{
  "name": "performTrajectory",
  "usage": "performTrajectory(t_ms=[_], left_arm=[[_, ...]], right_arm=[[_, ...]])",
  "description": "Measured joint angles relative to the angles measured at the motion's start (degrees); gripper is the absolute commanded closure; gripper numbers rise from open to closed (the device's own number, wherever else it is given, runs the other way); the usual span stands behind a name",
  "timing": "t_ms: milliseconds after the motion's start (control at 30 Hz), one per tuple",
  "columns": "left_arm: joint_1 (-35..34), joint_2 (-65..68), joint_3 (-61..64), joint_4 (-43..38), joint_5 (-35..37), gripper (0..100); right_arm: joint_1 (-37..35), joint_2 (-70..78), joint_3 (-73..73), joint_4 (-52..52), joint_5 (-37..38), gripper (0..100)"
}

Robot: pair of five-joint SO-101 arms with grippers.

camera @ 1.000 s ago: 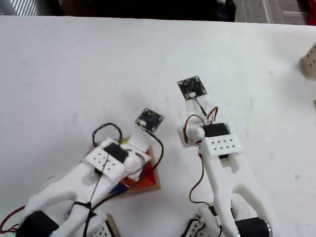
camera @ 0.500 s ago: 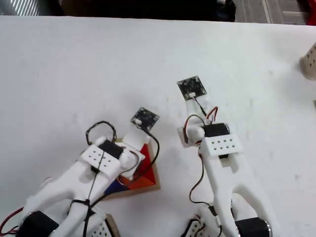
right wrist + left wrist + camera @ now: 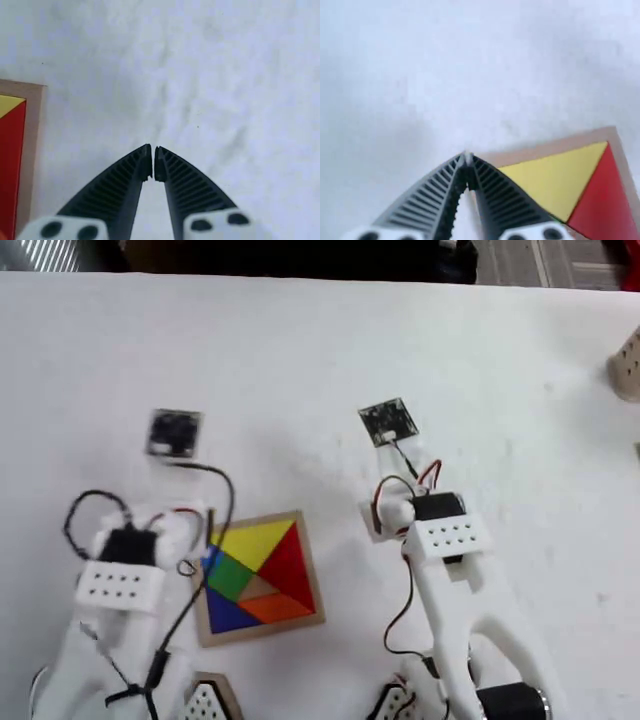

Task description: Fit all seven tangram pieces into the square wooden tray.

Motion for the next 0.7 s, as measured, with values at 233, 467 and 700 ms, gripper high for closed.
performTrajectory(t_ms=[233, 467, 700], left_arm=[[-8.53, -6.86, 4.40, 0.18, 0.09, 98], [-9.32, -20.22, 21.27, -9.58, -5.80, 98], [-9.32, -37.54, 28.66, -4.31, -8.00, 98]], right_arm=[[4.13, -13.54, 6.68, 0.18, 0.00, 98.1], [6.95, -33.05, 21.45, -3.60, 0.35, 98.1], [7.38, -44.84, 30.95, -0.79, 6.77, 98.1]])
